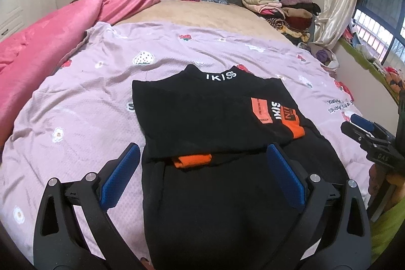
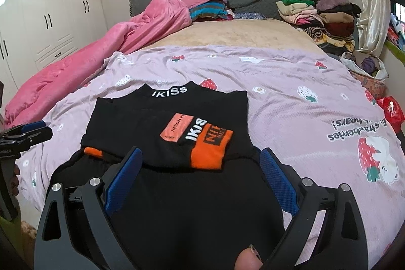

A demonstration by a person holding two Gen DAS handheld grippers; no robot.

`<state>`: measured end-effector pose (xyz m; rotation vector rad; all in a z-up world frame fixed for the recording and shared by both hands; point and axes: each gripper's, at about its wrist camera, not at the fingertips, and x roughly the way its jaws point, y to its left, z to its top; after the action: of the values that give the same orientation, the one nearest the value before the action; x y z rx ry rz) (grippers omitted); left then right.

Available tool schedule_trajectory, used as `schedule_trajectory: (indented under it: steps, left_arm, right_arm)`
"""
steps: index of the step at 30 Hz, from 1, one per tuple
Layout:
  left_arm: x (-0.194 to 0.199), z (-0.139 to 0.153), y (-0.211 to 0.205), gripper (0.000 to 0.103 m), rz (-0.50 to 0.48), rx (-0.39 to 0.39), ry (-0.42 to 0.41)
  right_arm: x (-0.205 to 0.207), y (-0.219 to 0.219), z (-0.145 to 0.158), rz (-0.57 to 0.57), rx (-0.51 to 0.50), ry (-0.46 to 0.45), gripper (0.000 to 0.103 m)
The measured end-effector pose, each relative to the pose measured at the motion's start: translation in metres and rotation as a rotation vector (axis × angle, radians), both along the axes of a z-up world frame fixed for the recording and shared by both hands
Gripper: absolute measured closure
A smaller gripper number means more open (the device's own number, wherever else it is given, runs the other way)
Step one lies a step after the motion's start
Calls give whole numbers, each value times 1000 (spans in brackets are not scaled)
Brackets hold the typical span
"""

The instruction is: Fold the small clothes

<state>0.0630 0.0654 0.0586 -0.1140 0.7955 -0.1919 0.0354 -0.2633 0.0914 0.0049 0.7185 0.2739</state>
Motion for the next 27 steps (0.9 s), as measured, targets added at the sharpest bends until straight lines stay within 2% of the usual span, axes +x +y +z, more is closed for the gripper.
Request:
schedule_trajectory:
  steps: [27]
  left_arm:
    - [-51,-33,5,10,60,41,103]
  right_arm:
    - [-49,-34,-21,12,-39,63,10]
